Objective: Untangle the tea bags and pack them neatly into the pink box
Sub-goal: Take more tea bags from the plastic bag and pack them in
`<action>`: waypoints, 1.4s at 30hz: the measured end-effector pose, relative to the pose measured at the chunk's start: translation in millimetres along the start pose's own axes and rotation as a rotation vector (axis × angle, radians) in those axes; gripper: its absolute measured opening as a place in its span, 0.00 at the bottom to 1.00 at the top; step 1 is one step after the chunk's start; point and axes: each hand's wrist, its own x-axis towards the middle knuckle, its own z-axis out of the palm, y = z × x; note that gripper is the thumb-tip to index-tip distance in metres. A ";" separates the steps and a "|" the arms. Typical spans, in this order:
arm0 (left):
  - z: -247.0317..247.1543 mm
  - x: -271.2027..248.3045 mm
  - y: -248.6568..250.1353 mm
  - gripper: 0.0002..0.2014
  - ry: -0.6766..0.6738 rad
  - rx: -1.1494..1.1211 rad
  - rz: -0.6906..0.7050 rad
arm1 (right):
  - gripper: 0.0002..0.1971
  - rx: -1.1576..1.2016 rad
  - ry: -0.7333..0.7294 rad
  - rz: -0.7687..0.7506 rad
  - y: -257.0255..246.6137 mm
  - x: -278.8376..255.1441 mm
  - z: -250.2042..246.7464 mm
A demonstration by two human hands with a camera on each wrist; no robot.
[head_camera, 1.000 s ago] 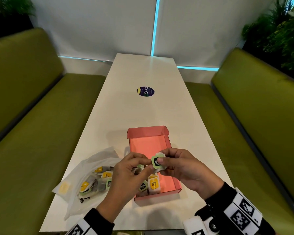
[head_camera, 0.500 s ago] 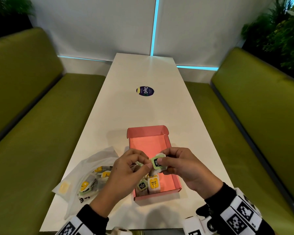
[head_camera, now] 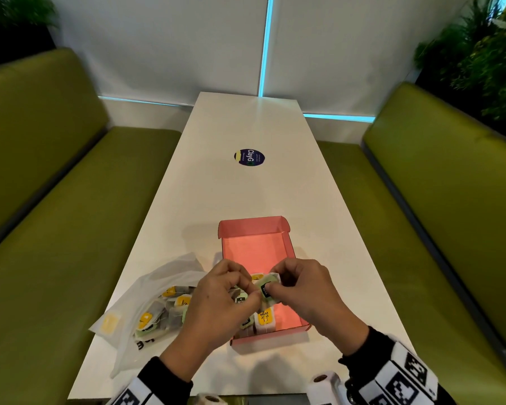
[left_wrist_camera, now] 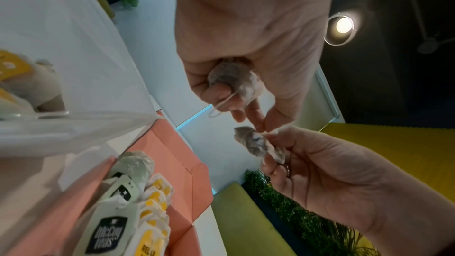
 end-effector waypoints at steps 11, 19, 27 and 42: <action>-10.4 1.1 -4.7 0.17 -0.055 -0.075 -0.077 | 0.12 0.012 -0.142 -0.108 3.6 8.9 -6.4; -10.1 10.9 -29.6 0.06 -0.300 0.115 -0.105 | 0.12 -0.285 -0.264 -0.315 0.2 20.0 0.7; -4.7 7.3 -42.6 0.13 -0.211 0.156 -0.169 | 0.09 -0.365 -0.258 -0.265 26.3 31.2 20.4; 17.5 7.1 -74.7 0.11 -0.267 0.758 -0.039 | 0.07 -0.318 -0.249 -0.234 77.2 19.1 44.4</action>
